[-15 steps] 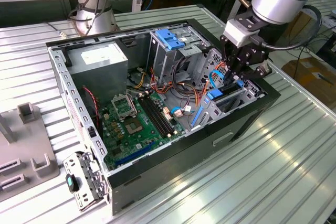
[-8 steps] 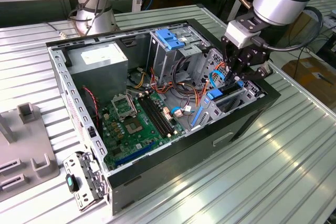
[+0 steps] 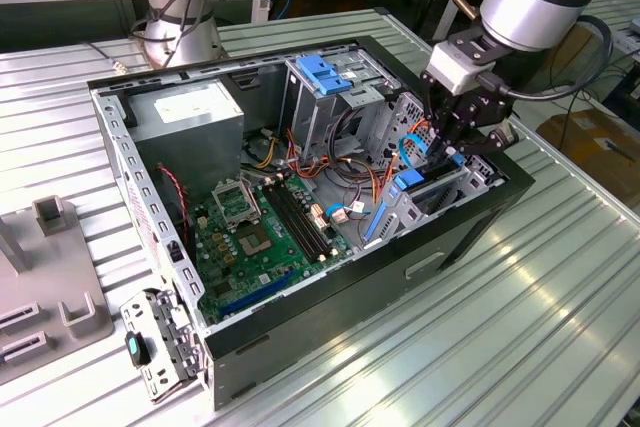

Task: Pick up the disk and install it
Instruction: 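Insert the first disk wire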

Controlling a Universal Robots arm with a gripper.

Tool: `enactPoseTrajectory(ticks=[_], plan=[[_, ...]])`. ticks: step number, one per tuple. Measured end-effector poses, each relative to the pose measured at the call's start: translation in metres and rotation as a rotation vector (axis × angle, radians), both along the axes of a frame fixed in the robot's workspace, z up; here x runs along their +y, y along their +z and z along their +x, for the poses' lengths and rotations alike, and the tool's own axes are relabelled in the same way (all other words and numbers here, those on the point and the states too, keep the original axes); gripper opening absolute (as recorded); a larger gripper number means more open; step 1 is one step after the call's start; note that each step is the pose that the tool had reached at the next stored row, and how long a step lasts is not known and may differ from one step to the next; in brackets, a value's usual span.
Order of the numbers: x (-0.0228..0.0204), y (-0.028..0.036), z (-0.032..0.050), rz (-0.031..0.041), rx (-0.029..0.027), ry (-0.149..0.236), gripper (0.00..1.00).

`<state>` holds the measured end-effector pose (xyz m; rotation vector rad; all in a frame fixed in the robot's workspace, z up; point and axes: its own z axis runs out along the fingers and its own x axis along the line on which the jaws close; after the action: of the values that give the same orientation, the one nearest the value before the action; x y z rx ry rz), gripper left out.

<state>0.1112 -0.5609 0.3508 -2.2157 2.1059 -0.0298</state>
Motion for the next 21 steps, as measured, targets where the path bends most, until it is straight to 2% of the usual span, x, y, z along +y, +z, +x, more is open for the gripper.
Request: enactPoseTrajectory(ticks=[21], plan=[[0.0, -0.0068, 0.0006, -0.0001, 0.0, 0.0, 0.16]])
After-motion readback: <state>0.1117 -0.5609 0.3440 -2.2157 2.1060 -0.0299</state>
